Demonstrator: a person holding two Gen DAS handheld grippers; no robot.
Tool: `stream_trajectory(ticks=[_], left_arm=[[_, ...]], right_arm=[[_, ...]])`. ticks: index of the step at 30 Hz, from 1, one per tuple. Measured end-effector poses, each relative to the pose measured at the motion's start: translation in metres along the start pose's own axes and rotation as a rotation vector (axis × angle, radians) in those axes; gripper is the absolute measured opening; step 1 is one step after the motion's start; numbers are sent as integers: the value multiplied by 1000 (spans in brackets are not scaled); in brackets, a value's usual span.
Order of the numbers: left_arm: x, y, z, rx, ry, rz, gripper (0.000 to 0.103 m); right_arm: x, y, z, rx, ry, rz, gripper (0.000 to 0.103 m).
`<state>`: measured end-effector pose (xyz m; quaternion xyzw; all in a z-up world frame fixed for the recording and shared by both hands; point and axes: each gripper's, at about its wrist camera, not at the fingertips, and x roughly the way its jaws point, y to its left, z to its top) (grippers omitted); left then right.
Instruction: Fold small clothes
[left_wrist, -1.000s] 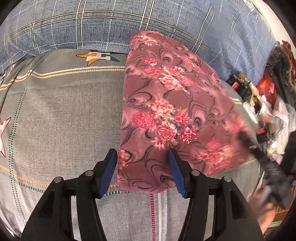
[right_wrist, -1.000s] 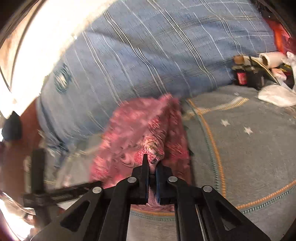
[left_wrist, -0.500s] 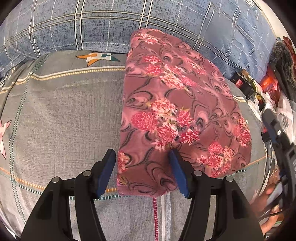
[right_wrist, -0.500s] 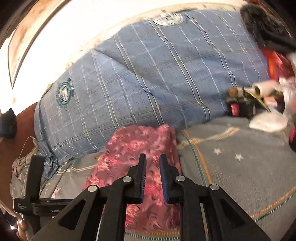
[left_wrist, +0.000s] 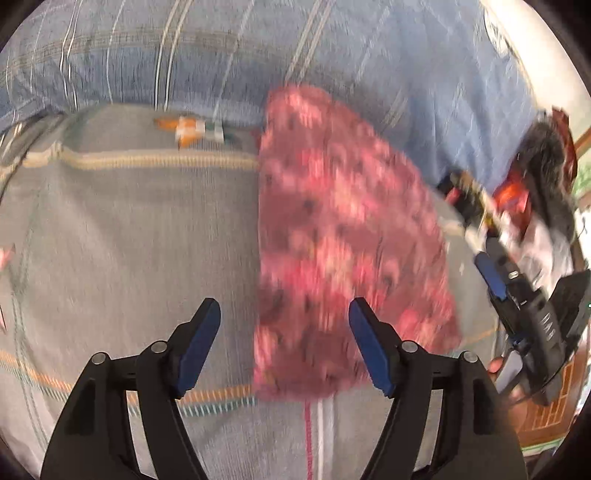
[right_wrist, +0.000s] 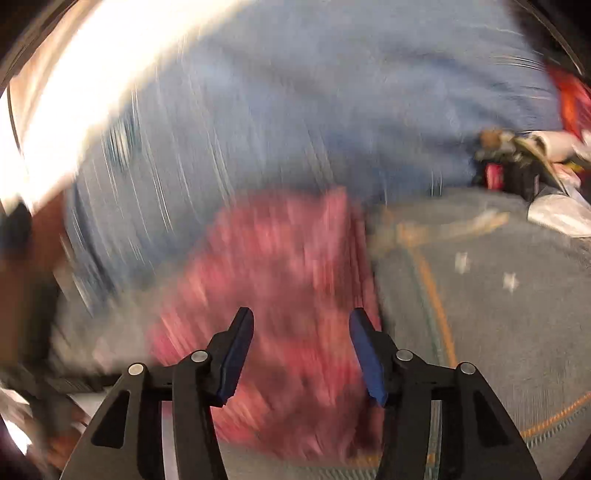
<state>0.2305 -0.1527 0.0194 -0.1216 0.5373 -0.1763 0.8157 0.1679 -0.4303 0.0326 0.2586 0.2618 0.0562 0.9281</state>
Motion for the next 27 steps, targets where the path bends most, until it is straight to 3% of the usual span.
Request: stream_trajectory(ticks=[1,2,7,8,9,10,11,13,15,16,19,22,24,25,26,27], left_arm=[[-1,1,11,-12,-7,-3,72],[1,3,25,-30,-13,-12,72],[42,7,83,-161,72,-73,72],[49,7,89,-173,86,-72,72],[55,5,95,-178,95,-69,72],[61,4,100,-174,94,-65,72],[65,3,103,-170,89,-57,72],[78,6,105,-173,93,-19,72],[96,14,103,-190,131,-18,72],[91,11,103,-167,103,-10,72],[71,4,100,-92,97,-8,71],[38,5,80,-75,30,-82,70],[25,4,60,-62,11,-111,70],[24,2,47,-49,10,-108,70],[27,0,39,-36,17,-85,71],[37,-4,28,-8,42,-29,71]], right_arm=[[4,-8,14,70,-7,0,58],[19,-15,26,112,39,-6,58],[119,-14,51,94,308,-89,56],[146,-13,51,80,393,-118,43],[156,-10,51,53,418,-136,7],[159,-5,55,19,399,-134,7],[151,0,62,-6,317,-96,6],[142,-6,65,23,226,-62,5],[166,-28,53,54,332,-192,8],[172,-36,47,81,365,-182,7],[146,-36,58,125,296,-148,17],[111,-18,59,62,212,19,17],[103,-7,45,32,262,172,17],[106,-2,33,-11,306,185,18],[115,4,16,-106,374,117,20],[118,7,5,-179,384,65,20]])
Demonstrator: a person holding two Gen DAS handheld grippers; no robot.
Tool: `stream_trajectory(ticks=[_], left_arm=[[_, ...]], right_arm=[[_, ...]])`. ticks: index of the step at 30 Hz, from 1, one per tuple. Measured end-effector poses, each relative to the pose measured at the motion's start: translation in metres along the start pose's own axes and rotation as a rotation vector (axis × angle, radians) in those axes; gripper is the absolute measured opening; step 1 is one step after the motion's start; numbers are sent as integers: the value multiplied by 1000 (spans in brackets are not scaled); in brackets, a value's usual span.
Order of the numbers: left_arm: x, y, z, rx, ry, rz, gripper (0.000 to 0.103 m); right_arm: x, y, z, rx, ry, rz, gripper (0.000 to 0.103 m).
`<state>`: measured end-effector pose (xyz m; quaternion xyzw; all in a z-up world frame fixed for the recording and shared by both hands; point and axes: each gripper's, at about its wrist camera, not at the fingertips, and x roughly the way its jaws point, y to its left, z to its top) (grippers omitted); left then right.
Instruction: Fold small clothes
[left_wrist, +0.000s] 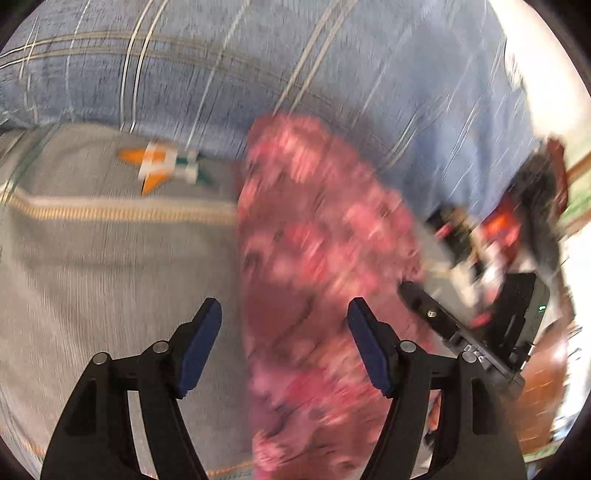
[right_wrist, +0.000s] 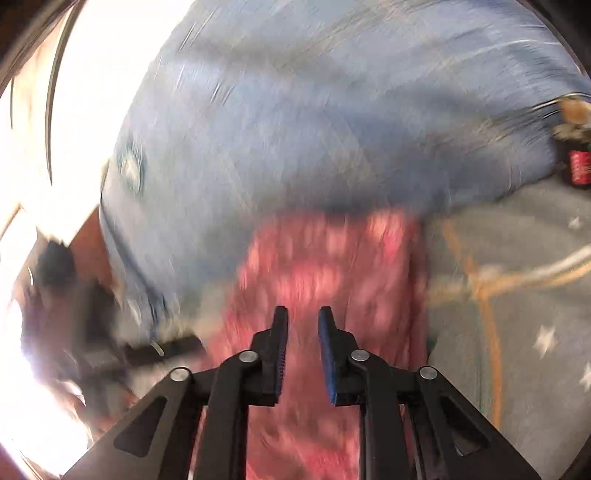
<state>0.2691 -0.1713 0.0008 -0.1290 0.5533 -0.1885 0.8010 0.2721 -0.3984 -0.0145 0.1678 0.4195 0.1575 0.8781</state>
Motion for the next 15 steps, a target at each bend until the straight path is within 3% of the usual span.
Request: stream_trajectory(ticks=[1,3,7,10,12,14,15], left_arm=[[8,-1,-6,22,21,37,73],[4,-7,-14,66,3,78,73],[-29,-16,-23,107,-58,72,72],[-21,-17,-39,149,-32,96,72],[-1,-17,-54,183,9,152,74],[-5,-24,-60,248,-51,205,80],[-6,-27,-63,271,-51,233,80]], right_arm=[[-5,7,-6,-57,-64,-30,19],[-10,12,-2,-29,-27,-65,18],[-55,13,-1,43,-123,21,23],[-56,13,-20,-8,-36,85,36],[-33,18,-43,-84,101,9,41],[-38,33,-56,-240,45,-86,40],[-37,38,-55,-263,72,-126,41]])
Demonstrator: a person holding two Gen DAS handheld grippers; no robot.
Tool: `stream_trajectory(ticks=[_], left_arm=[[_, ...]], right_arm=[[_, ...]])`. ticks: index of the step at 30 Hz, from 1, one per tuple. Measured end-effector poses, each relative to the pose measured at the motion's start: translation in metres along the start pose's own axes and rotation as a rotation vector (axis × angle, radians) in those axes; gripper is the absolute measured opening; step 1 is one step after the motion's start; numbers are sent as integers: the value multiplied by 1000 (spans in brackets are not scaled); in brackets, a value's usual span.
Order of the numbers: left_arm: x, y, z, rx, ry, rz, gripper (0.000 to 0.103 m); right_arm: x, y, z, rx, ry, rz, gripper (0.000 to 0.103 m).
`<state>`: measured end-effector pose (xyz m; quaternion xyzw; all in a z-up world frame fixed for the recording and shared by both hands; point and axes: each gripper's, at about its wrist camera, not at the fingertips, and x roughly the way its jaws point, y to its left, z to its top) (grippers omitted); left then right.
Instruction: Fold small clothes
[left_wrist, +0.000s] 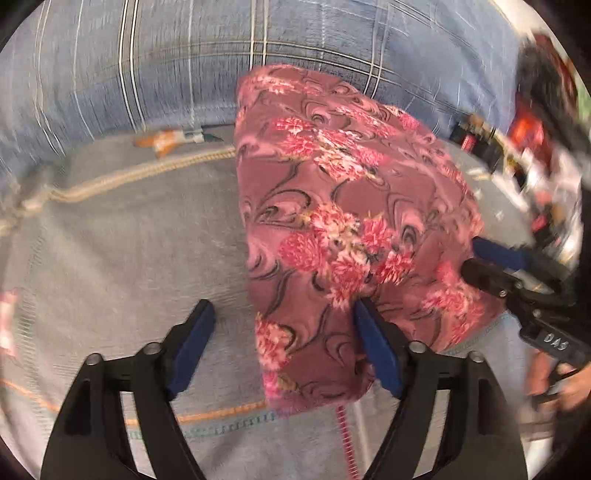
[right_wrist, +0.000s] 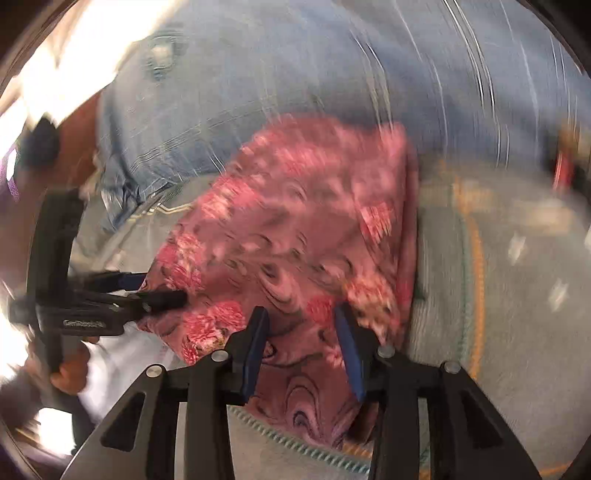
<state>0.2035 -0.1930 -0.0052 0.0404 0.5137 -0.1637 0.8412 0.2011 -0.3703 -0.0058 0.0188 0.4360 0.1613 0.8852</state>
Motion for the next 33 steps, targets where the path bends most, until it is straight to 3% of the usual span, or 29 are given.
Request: stream_trajectory(ticks=[3,7,11,14,16,18,20,21,22,28,33], left_arm=[[-11,6,6,-12,30,-55,79],[-30,32,25,-114,-12,-130,79],[-5,39,39,-225,60,-188,79],[23,32,27,-221,116,-159,82],[14,25,21,-171,57,-141,82],[10,25,21,-149,75,-169,82],[6,36,26,-178,73,-237,82],[3,44,30,-211,61,-262,82],[4,51,34,-245,58,-284,82],[32,74,52,-422,152,-448,82],[42,57,64,-385,164,-472,82]], right_arm=[[-9,-5,13,51,13,-3,40],[-31,-61,23,343,-94,61,43],[-6,-79,26,494,-85,114,43],[16,-67,23,420,-64,68,17],[16,-62,20,384,-83,25,20],[6,-72,17,440,-74,59,28],[-5,-93,17,529,-92,100,34],[-10,-100,14,565,-101,115,45],[-12,-106,13,596,-108,133,49],[13,-120,17,646,-64,248,51],[29,-108,37,553,-60,263,58]])
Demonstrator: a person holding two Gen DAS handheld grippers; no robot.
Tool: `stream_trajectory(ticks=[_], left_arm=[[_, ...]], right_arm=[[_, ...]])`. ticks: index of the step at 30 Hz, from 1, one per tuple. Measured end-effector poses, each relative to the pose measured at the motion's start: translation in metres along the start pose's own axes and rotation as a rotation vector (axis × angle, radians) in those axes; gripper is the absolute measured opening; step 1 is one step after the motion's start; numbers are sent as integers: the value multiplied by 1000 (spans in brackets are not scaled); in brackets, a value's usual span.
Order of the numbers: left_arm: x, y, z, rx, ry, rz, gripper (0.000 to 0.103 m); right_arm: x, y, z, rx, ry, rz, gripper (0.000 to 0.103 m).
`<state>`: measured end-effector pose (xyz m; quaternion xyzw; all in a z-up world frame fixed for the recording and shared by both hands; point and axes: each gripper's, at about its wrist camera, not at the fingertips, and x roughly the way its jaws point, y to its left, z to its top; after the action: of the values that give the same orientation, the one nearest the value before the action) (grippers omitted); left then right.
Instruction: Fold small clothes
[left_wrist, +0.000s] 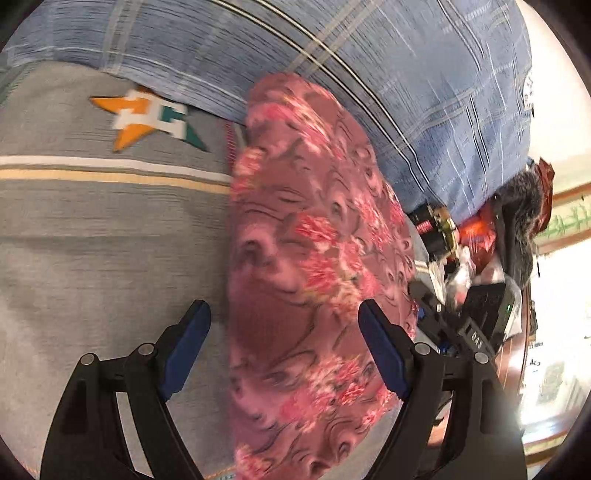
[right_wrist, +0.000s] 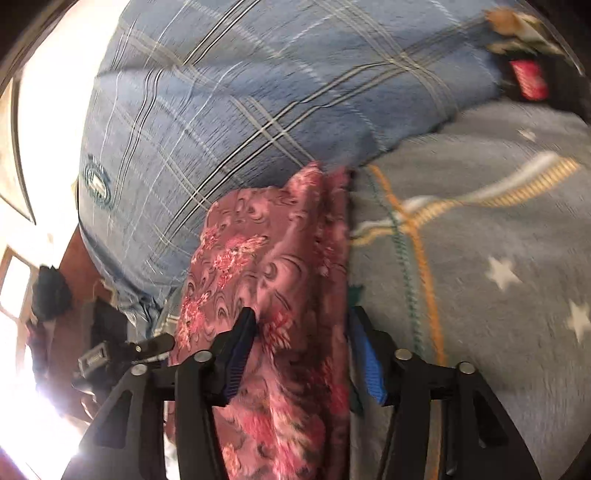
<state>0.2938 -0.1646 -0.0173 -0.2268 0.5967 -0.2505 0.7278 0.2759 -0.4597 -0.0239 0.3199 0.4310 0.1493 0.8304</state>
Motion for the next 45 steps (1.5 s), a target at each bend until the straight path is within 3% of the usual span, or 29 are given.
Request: stream_trajectory(ticks=[4,6,9,11,13,14,16,17,20,26,33,41,45], left_arm=[[14,-14,5,32,16,1,88],[16,-16,6,36,10,7,89],[18,-14,7,11,1,-26,89],[16,-8,7,-21,-6,-46,81],[15,-5,8,-44,-8,-42,72],[15,-5,8,-50,-8,-33,69],[12,-6,8,-45,-10,15,45],[10,-8,7,-38,-12,28,36],[-2,-19,4,-15,-34,43,28],[-39,-49,-17,66,-103,57,28],[-99,-59,-58,96,-171,48,28],[-146,-35,-110,80,-209,124,29],[-163,-14,-132,70,-196,150,29]], right_arm=[[13,8,7,-22,55,19,61],[15,15,6,-79,78,36,73],[13,12,4,-109,102,100,77],[12,8,4,-89,84,126,76],[14,12,4,-90,55,85,76],[16,19,2,-110,36,27,73],[20,34,-5,-196,12,-96,62],[22,44,-9,-243,16,-133,46],[12,56,-14,-262,-25,-176,30],[-19,102,-31,-357,-91,-264,28],[-54,134,-47,-413,-169,-262,28],[-46,158,-86,-465,-203,-235,28],[-37,165,-116,-435,-164,-188,28]])
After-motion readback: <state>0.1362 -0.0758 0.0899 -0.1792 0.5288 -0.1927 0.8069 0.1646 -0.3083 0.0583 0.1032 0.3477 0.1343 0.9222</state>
